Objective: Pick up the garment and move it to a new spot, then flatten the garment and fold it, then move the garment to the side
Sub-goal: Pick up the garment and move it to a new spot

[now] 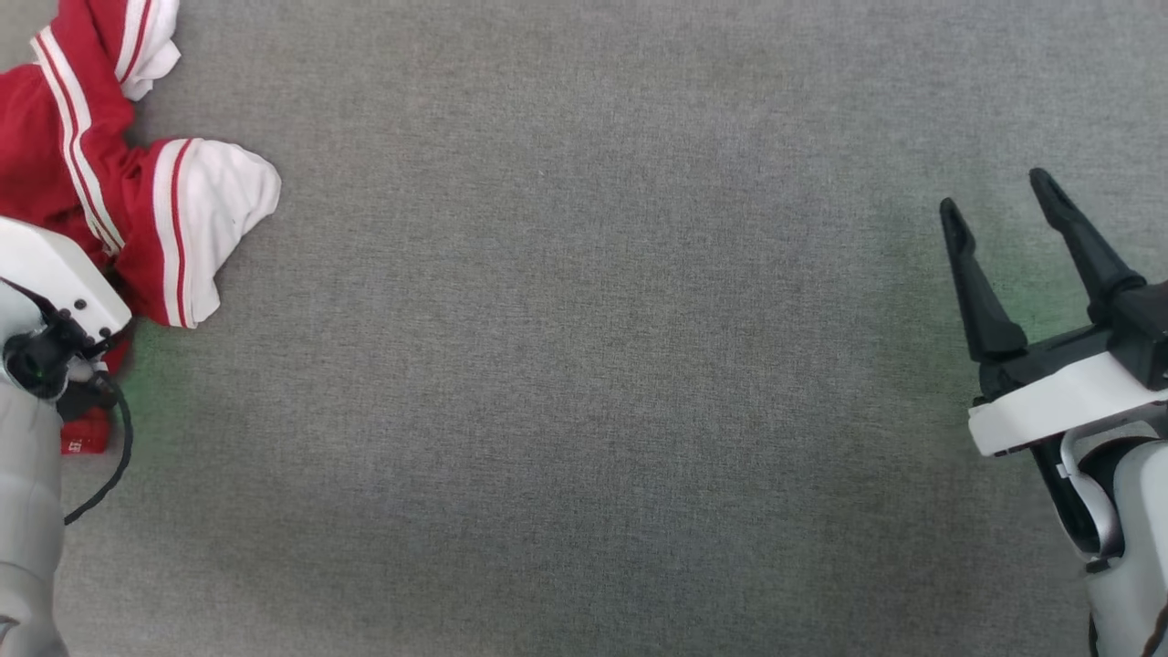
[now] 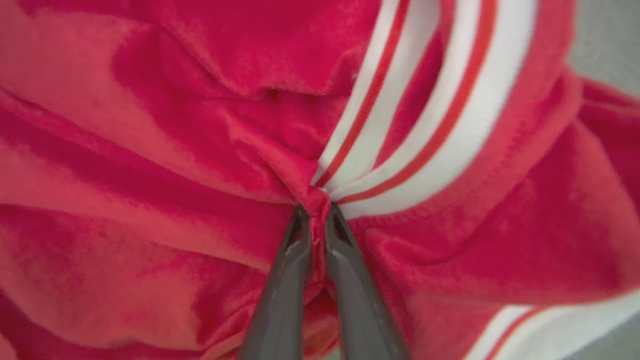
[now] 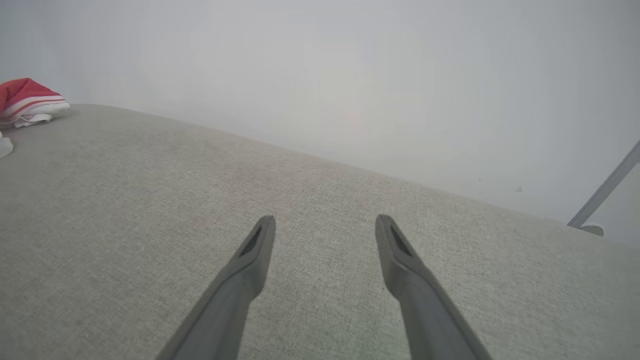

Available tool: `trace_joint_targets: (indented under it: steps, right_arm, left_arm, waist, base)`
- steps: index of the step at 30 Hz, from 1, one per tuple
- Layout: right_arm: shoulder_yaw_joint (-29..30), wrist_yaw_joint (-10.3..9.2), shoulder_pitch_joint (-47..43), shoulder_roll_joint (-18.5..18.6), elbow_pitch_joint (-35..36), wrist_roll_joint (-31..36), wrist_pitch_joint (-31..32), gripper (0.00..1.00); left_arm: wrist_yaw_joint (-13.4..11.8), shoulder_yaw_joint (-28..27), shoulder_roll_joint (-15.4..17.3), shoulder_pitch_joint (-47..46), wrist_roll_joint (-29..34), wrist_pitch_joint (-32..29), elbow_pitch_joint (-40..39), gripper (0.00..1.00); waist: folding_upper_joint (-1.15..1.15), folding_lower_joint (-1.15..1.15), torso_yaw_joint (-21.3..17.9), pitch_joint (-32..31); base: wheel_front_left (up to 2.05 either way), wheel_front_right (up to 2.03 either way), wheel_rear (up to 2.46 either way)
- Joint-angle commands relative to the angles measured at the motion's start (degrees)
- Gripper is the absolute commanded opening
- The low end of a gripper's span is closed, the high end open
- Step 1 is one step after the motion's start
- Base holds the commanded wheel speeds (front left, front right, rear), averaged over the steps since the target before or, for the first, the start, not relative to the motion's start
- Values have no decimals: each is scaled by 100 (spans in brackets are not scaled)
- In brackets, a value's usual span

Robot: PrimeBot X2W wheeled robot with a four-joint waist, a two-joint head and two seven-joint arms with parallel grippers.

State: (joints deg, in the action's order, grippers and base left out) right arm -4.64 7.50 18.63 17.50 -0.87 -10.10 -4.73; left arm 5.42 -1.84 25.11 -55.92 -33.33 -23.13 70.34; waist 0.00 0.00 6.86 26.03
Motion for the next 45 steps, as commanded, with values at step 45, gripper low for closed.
trace_joint_targets:
  steps: [45]
  right_arm:
    - [1175,-2,-856,-778,-422,143,-601,100]
  left_arm:
    - [-698,1830,1544,1265,-469,-1412,-7935,0]
  waist:
    - [0,0,-675,-2043]
  base:
    - [0,0,0]
